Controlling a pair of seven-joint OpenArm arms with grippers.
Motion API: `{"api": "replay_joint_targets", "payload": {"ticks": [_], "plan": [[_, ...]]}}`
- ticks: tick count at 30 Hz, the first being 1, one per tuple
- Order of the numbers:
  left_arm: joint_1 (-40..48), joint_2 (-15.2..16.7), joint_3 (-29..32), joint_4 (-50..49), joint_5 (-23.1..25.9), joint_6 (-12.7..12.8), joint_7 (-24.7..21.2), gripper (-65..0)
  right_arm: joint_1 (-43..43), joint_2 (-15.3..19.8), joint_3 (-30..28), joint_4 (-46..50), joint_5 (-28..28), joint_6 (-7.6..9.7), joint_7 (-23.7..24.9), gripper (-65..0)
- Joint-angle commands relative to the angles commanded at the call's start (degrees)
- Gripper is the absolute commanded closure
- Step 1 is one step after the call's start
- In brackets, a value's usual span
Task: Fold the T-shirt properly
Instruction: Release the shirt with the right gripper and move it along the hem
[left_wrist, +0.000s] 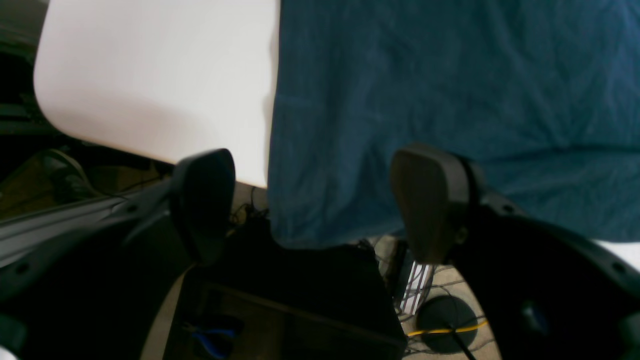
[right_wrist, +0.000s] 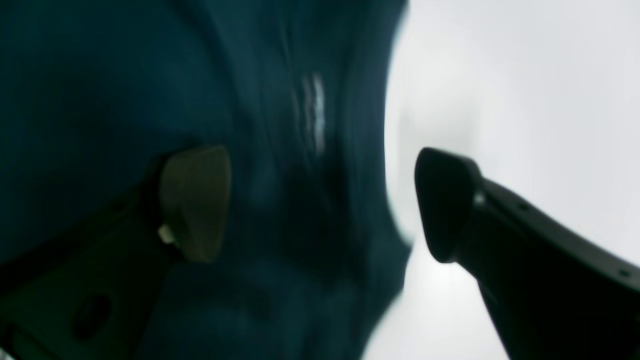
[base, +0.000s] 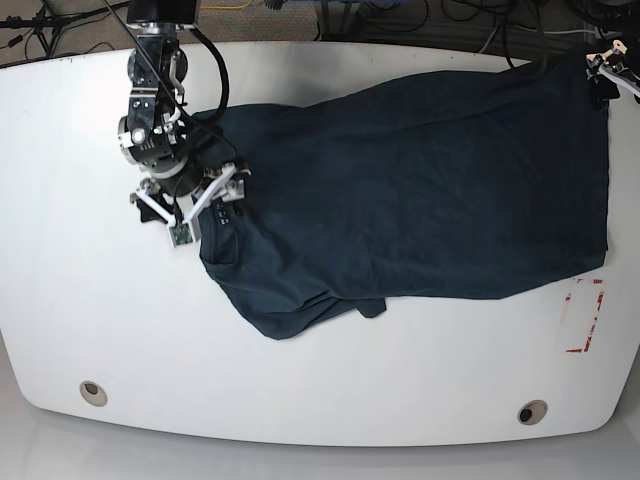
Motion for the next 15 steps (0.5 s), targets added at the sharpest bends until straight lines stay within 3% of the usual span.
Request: {"api": "replay_joint_targets", "payload": {"ticks": [8,15], "plan": [[-4.4,-0.97,0.0,-0.18,0.18,0.0,0.0,-47.8,12.84,-0.35,0.0,-15.47,0.09,0.0,4.04,-54.7],[-5.98,-1.05,0.0,-0.18,0.18,0.09,0.0,-47.8,22.42,1.32,-0.26,-33.93,-0.35,0.0,12.48,-54.7]]}}
